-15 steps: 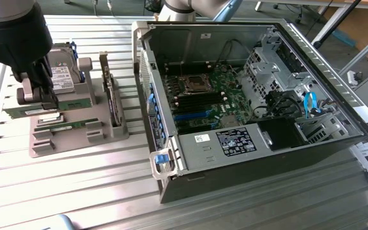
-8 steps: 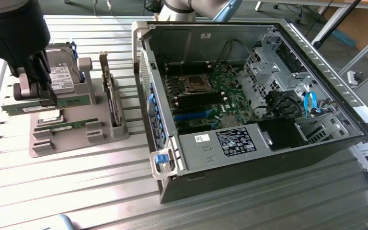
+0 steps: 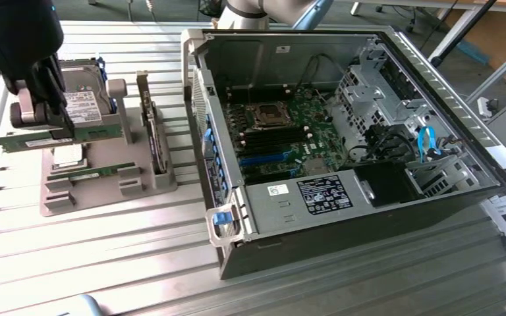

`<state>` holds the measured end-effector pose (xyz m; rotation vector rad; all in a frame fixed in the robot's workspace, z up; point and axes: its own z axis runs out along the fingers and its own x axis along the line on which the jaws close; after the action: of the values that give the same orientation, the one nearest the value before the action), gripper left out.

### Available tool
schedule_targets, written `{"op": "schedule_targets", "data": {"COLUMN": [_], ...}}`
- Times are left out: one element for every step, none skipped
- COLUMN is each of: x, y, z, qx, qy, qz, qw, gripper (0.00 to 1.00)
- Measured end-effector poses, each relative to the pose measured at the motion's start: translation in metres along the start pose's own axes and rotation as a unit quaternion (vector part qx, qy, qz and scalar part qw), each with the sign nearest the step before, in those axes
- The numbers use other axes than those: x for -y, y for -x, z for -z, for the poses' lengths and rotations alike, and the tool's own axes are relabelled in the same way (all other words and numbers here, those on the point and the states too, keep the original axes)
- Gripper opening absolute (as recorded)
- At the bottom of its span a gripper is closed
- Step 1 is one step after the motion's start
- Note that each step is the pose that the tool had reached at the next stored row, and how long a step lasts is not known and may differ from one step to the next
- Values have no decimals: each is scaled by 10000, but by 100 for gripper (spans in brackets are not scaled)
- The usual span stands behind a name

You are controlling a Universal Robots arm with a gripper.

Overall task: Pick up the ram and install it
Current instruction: 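Pick up the ram and move it above insertion slot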

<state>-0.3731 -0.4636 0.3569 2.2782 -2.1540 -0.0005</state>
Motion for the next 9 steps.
{"op": "schedule_targets", "data": {"x": [0, 0, 0, 0, 0, -1, -1, -1, -1], "y": [0, 0, 0, 0, 0, 0, 0, -1, -1], "z": [17, 34, 52, 69, 91, 113, 136, 160, 183], "qx": [0, 0, 0, 0, 0, 0, 0, 0, 0], "qy": [0, 0, 0, 0, 0, 0, 0, 0, 0], "qz": [0, 0, 0, 0, 0, 0, 0, 0, 0], "qw": [10000, 10000, 10000, 10000, 10000, 10000, 10000, 10000, 10000], "gripper": [12, 12, 12, 12, 12, 12, 12, 12, 12]}}
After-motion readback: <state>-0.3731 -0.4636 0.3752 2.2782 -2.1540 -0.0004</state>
